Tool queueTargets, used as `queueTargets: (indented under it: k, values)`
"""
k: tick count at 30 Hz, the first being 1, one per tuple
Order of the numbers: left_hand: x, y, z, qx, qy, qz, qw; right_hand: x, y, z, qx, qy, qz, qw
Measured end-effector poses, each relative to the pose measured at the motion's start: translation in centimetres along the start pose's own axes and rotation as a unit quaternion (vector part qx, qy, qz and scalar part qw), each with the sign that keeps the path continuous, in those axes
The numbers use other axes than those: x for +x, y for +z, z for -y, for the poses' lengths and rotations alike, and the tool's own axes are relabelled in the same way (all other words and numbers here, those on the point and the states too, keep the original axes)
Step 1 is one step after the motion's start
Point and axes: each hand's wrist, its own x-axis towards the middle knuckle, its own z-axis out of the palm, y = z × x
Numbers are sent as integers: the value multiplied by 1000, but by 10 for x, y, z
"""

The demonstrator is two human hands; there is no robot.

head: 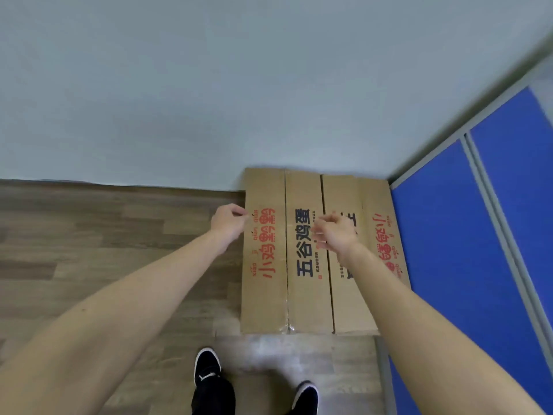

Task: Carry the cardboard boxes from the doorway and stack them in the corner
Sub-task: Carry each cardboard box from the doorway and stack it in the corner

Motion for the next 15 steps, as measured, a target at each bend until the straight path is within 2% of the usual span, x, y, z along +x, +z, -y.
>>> queueTargets:
  k: [5,10,15]
  values:
    - [-135,-70,-23,-29,40,15,999,-132,-5,25,-23,-58,34,997]
    - [-293,-142,-6,-61,101,-55,992,-277,-15,43,-53,-167,72,982]
    - [-474,-183,63,-147,132,-172,965,-422,-4,22,-63,-263,134,953]
